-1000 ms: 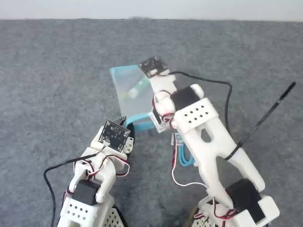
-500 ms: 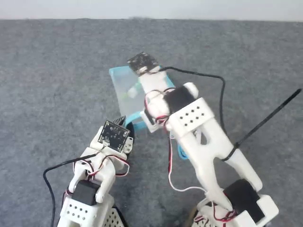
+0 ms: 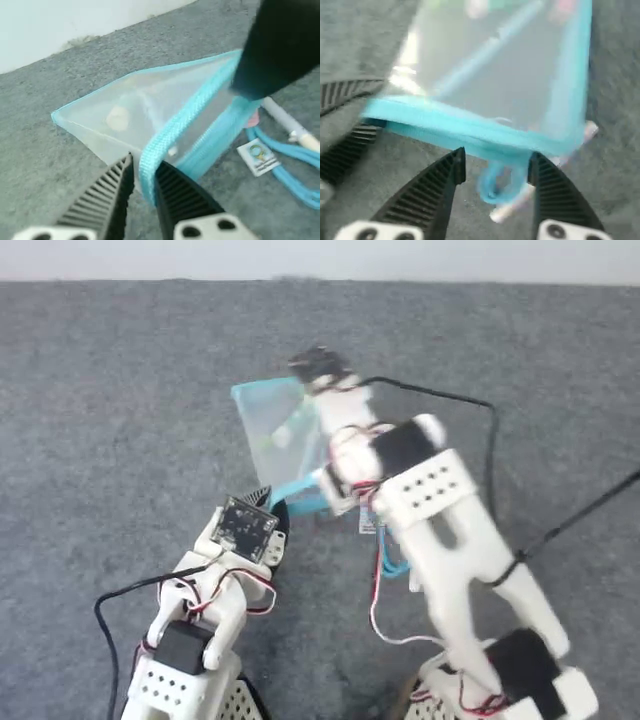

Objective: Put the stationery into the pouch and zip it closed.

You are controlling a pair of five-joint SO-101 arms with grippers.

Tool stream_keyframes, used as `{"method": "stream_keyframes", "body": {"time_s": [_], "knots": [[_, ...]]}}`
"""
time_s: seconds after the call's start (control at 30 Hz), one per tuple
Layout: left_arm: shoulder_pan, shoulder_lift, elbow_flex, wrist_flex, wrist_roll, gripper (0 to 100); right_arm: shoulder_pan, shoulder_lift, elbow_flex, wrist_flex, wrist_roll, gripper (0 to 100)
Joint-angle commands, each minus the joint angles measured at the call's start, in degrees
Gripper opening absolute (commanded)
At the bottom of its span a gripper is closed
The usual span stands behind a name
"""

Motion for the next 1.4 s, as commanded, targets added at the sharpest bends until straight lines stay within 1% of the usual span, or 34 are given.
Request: {"method": "stream_keyframes", "body": {"time_s": [0.0,0.1,0.17,0.3,0.33,0.47,0.7,0.97,1.1,1.2,1.37], "knots": [[-1.5,0.1,-0.3,-2.5,0.5,1,6.3,-3.6,4.5,0.0,0.4,22.1],[-8.0,0.1,-0.5,-5.4,5.6,1,8.0,-3.6,11.4,-1.7,-0.6,22.1],[-9.8,0.1,-0.6,-5.7,6.9,1,8.8,-3.6,16.0,-4.8,-0.6,22.1],[-4.7,0.1,-0.6,-3.6,4.3,1,9.1,-3.0,22.9,-10.4,-0.8,22.1],[-5.0,0.1,-1.1,-3.6,4.5,1,9.1,-3.0,24.4,-11.5,-0.8,22.1],[-11.4,0.1,-1.7,-4.5,6.5,1,9.0,-3.0,29.4,-15.7,-0.9,22.1],[-11.4,0.1,-1.4,-5.0,6.5,1,9.7,-2.9,36.3,-20.0,-0.9,22.1],[-11.4,0.1,-0.5,-5.1,6.5,1,16.7,-3.5,39.6,-21.8,-0.9,22.1],[-11.4,0.1,-0.5,-5.1,6.4,1,18.9,-4.1,40.0,-22.0,-0.9,22.1],[-11.4,0.1,-0.5,-5.5,6.4,1,19.1,-8.6,40.0,-22.2,-0.5,22.1],[-11.4,0.1,-0.5,-6.1,6.4,1,19.5,-22.8,43.4,-22.3,-0.7,22.1]]}}
